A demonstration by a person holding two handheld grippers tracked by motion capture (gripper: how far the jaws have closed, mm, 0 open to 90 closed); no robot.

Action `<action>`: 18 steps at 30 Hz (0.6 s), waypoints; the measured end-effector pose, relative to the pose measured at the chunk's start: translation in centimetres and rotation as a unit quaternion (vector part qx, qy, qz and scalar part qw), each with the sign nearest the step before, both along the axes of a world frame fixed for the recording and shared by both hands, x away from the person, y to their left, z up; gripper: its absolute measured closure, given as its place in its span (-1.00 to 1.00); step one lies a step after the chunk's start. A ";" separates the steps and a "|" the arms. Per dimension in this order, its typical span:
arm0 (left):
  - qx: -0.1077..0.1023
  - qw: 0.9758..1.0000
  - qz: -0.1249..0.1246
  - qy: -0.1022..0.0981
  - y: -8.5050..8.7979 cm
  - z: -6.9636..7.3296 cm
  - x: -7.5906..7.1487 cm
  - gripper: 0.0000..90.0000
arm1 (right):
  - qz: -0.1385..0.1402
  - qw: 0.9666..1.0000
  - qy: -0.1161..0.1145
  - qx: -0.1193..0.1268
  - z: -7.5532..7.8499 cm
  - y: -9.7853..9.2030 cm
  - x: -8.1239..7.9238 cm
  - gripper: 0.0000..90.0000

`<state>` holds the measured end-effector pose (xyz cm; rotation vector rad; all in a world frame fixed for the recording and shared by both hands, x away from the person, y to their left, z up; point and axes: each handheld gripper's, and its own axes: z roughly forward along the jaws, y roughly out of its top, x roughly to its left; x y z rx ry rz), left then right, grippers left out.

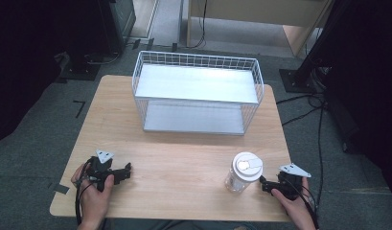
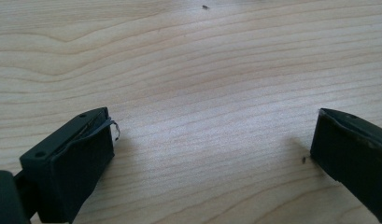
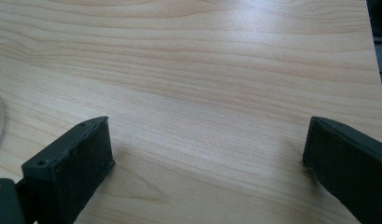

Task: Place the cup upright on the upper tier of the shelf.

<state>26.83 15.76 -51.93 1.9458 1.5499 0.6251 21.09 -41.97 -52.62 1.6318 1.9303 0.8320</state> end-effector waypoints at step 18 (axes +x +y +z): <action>0.000 1.000 0.000 0.000 0.0 0.0 0.0 -1.00 | 0.082 0.996 -0.027 0.029 1.2 1.4 -2.1 -1.00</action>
